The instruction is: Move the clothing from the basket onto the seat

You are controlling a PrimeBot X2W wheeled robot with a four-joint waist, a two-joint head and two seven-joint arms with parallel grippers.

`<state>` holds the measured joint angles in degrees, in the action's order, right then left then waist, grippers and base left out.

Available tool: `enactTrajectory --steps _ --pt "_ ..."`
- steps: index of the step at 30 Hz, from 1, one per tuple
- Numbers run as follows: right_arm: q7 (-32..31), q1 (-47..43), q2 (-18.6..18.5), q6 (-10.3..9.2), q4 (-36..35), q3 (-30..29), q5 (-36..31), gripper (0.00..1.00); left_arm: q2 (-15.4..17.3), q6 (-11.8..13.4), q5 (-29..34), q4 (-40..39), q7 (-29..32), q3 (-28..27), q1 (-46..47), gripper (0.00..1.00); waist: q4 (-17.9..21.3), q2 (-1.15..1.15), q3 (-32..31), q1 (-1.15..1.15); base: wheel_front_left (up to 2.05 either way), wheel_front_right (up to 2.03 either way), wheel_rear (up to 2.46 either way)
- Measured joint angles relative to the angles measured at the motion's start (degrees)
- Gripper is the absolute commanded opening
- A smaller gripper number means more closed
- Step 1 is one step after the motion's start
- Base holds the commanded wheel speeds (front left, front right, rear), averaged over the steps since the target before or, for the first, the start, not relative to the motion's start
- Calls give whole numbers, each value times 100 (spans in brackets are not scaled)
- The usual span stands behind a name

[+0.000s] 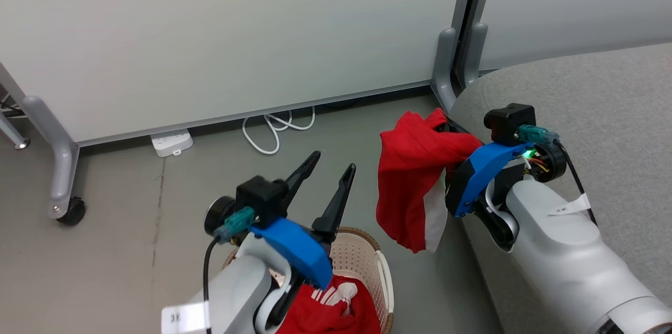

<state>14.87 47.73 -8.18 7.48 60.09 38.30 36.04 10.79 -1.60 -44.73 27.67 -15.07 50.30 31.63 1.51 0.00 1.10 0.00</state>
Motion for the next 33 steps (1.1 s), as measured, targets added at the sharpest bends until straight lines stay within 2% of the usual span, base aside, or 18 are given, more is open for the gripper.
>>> enactTrajectory --steps 7,16,25,33 --pt "9 -47 -155 0 -213 -183 -80 0 154 -134 1241 -798 0 -1192 -1214 100 -4 0 79 0 0 0 0" --pt "9 -265 -230 0 -380 -396 -224 0 -108 -403 2142 -1140 0 -2203 -2119 100 -42 0 107 0 0 0 0" --pt "9 -364 -226 0 -414 -526 -337 0 -355 -550 2521 -1145 0 -2662 -2390 100 -60 0 105 0 0 0 0" --pt "9 -397 -144 0 -444 -571 -406 0 -408 -561 2609 -1139 0 -2724 -2452 100 61 0 126 0 0 0 0"
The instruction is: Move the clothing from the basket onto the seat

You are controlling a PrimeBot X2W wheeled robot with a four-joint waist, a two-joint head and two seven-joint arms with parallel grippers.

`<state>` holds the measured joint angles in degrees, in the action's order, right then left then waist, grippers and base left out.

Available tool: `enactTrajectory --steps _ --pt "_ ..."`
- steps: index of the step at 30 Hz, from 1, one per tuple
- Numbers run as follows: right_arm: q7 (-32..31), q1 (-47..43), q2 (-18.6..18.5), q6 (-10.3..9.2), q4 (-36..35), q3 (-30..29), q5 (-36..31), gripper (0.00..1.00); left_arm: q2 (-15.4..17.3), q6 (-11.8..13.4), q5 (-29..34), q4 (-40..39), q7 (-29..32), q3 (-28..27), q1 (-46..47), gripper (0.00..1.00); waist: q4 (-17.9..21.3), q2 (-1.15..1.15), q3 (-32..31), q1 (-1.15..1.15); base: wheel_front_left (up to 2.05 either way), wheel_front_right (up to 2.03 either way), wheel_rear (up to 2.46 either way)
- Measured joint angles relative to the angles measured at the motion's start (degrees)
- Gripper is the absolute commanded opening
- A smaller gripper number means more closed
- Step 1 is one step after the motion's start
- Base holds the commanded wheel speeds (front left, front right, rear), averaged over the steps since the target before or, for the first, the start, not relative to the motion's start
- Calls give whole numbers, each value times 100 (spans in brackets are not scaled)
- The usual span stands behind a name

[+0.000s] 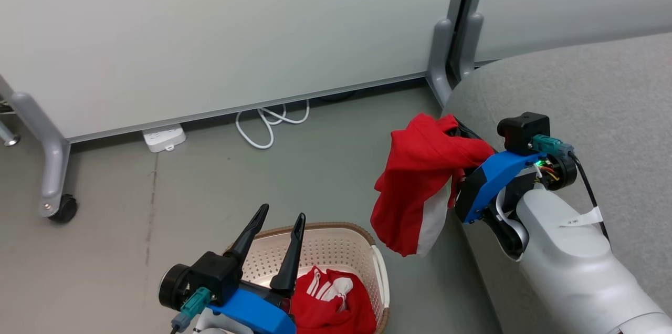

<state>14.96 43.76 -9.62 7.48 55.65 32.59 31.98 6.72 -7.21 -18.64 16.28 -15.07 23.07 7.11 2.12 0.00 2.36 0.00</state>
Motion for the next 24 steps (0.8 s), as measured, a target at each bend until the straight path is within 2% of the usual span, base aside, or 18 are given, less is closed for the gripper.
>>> enactTrajectory --steps 9,24 --pt "0 15 31 0 -107 -67 -58 0 76 0 -44 -66 0 35 86 100 535 0 129 0 0 0 0" --pt "0 -15 7 0 -210 -215 -154 0 189 -1 -60 -67 0 183 274 100 1949 0 380 0 0 0 0"
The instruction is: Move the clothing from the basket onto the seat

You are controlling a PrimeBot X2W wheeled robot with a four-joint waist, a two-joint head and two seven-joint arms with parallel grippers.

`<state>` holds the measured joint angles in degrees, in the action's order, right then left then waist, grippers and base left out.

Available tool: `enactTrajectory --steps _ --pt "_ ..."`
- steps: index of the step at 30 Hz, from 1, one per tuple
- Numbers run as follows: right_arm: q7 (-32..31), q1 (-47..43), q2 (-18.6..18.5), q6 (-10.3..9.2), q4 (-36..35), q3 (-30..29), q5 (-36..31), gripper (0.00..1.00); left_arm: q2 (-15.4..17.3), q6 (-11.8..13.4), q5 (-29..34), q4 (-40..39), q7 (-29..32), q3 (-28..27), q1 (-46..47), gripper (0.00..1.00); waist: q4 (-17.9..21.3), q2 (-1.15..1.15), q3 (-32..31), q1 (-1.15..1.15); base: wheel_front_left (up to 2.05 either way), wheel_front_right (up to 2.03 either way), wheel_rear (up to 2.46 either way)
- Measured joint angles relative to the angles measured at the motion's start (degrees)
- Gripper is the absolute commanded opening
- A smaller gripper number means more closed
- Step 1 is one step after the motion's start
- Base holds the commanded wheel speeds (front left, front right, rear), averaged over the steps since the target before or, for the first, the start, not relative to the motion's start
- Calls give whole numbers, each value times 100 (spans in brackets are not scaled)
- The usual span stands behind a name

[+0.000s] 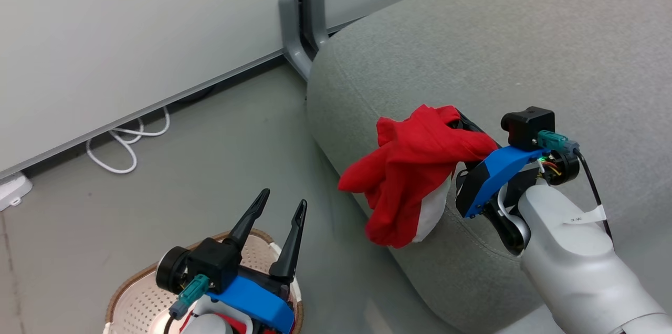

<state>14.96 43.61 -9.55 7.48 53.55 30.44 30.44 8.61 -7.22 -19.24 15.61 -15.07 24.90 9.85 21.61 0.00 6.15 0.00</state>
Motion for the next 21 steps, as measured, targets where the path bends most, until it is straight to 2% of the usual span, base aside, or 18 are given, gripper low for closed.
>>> enactTrajectory --steps 12,21 --pt "0 -180 5 0 -54 -122 -46 0 36 -15 3 -29 0 11 25 100 844 0 45 0 0 0 0" --pt "1 -277 11 0 -107 -179 -66 0 35 -15 15 -30 0 31 25 100 952 0 74 0 0 0 0"
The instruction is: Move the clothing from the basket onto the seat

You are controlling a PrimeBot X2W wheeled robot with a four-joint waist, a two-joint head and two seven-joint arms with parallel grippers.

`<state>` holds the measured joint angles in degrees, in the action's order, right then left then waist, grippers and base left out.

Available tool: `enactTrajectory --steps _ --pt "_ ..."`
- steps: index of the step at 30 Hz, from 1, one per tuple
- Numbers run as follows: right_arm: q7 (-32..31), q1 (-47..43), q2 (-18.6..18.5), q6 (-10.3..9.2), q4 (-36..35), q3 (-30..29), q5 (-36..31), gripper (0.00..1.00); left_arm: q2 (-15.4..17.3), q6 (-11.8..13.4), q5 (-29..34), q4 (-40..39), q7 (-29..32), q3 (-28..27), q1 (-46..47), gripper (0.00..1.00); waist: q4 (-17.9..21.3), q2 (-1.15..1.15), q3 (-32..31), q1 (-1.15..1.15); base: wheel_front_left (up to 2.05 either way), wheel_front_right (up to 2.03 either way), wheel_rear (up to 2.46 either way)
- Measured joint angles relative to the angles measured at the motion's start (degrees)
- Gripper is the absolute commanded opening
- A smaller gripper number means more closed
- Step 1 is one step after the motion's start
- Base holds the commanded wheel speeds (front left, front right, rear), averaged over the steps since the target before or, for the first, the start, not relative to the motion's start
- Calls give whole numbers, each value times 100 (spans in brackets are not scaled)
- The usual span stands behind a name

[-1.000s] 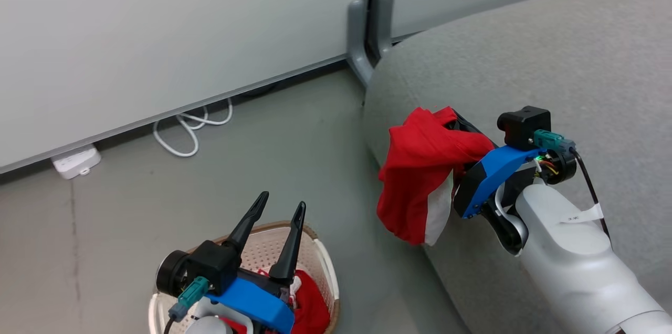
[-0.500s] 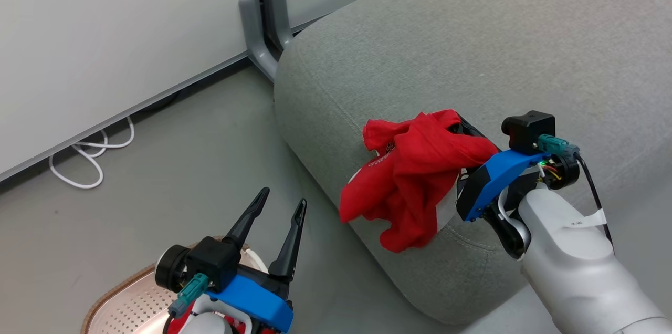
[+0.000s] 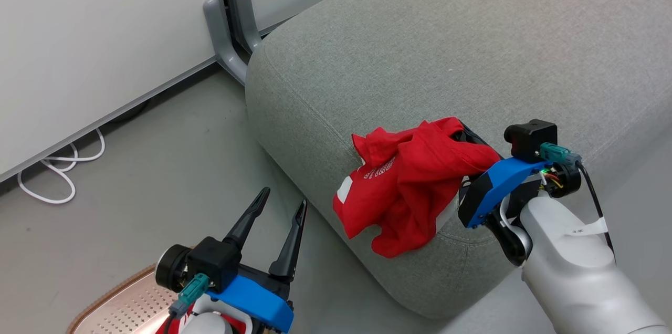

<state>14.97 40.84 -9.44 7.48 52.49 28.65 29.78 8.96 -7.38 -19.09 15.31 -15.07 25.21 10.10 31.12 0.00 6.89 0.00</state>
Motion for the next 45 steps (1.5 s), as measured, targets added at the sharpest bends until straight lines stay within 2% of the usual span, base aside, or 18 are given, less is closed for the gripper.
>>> enactTrajectory --steps 10,23,27,30,35,39,45 --pt "-29 270 -85 1 -75 -289 57 0 81 0 65 -48 0 -19 101 100 -160 0 315 0 0 0 0" --pt "-131 2117 -1118 1 54 -1617 171 0 619 0 250 -370 0 293 968 100 -484 0 1580 -1 0 0 0" --pt "-90 2495 -1494 0 167 -2091 154 0 781 0 303 -503 0 416 1371 100 -644 0 2063 -1 0 0 0" --pt "-55 2591 -1626 1 230 -2406 129 0 871 0 357 -653 0 456 1631 100 -791 0 2418 -1 0 0 0" --pt "-11 2531 -1623 1 409 -2922 65 0 955 0 458 -803 0 533 1883 100 -1051 0 2963 -1 0 0 0" --pt "-1 2292 -1472 1 438 -3341 -78 0 1024 0 472 -809 0 615 1943 100 -1246 0 3288 -2 0 0 0" --pt "-1 1983 -1226 1 331 -3745 -447 0 1014 0 450 -778 0 689 1976 100 -1456 0 3451 -1 0 0 0"
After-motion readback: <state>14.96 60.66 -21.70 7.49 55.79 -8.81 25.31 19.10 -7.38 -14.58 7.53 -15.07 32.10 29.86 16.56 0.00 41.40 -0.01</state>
